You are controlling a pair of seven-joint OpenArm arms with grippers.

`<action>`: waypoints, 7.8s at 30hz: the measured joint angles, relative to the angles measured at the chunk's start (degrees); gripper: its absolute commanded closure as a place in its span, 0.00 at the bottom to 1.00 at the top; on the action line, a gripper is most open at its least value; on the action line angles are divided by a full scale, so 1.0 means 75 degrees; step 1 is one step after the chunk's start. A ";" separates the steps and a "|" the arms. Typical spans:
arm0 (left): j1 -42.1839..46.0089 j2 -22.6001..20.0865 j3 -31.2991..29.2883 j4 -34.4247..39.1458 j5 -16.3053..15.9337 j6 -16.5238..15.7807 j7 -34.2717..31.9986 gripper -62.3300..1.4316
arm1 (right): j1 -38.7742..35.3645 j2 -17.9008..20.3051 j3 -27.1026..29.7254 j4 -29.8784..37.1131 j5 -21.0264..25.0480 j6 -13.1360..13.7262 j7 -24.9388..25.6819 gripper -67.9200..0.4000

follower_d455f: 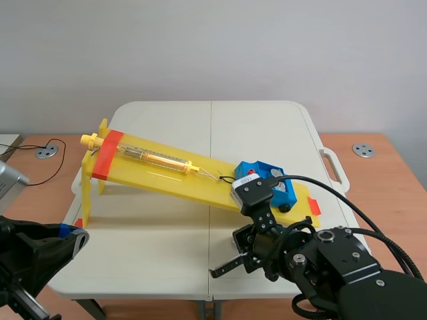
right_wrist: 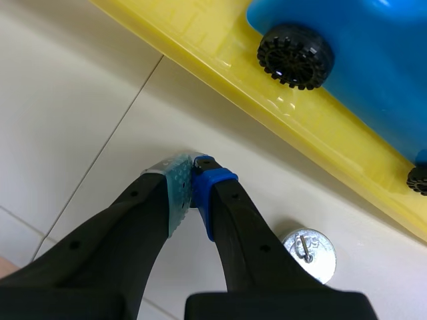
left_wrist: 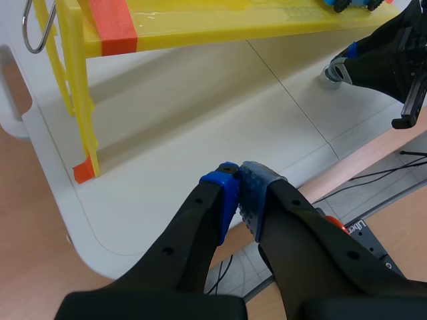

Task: Place the four metal weights on the blue cart on the ramp.

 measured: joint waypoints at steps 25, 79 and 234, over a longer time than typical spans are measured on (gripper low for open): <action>0.0000 0.0000 0.0000 0.0000 0.0000 0.0000 0.0000 0.91 | -0.2955 0.1696 0.1425 0.6003 0.2200 0.0207 -0.2101 0.98; 0.0000 0.0000 0.0000 0.0000 0.0000 0.0000 0.0000 0.91 | 0.1023 -0.0527 0.0778 0.1906 -0.0548 -0.1804 -0.2454 0.98; 0.0000 0.0017 0.0000 0.0000 0.0000 0.0000 0.0000 0.91 | -0.0259 0.0635 0.0423 0.0414 0.0472 0.0350 -0.0487 0.95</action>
